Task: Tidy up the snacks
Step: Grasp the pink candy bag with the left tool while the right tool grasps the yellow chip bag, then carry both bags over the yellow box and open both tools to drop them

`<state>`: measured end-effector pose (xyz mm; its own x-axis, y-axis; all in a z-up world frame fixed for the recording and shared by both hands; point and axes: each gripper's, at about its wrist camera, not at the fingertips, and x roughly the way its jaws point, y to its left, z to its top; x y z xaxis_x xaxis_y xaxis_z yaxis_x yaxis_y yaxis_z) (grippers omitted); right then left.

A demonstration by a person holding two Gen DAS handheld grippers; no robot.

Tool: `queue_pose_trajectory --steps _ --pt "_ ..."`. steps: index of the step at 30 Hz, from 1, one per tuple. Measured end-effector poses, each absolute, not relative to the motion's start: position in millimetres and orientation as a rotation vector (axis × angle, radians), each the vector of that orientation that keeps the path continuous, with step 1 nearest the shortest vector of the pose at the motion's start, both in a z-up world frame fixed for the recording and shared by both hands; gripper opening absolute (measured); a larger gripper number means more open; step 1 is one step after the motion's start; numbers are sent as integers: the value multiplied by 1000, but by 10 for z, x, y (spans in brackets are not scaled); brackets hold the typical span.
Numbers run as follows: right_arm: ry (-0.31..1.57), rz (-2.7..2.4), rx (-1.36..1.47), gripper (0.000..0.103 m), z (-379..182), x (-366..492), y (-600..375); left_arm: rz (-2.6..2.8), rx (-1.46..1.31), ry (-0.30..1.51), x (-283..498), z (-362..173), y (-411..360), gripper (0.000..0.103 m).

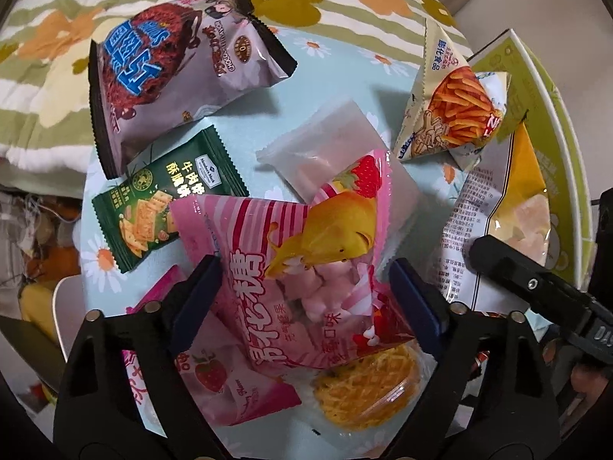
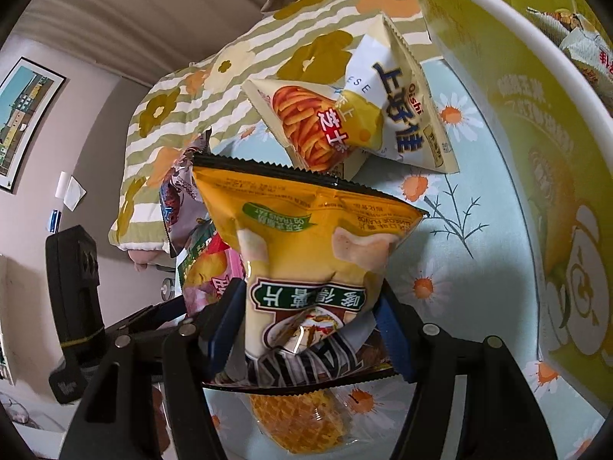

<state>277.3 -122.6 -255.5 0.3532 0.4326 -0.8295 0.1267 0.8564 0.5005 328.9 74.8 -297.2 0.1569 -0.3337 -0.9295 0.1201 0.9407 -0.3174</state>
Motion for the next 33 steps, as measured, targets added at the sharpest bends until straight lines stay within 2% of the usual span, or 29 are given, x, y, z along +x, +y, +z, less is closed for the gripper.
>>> queue_pose_trajectory --steps 2,3,6,19,33 --pt "1209 208 542 62 -2564 2760 -1228 -341 -180 1380 3283 -2952 773 80" --pt "1210 208 545 62 -2570 2757 -1226 -344 -173 1378 3279 -2944 786 68" --pt "1212 206 545 62 -2570 2753 -1204 -356 -163 1373 3260 -2921 816 65" --pt "1148 216 476 61 -2324 2658 -1191 -386 -219 1319 3163 -2689 921 62" --pt "1006 204 435 56 -1802 2382 -1333 -445 -227 1158 3025 -1954 856 60"
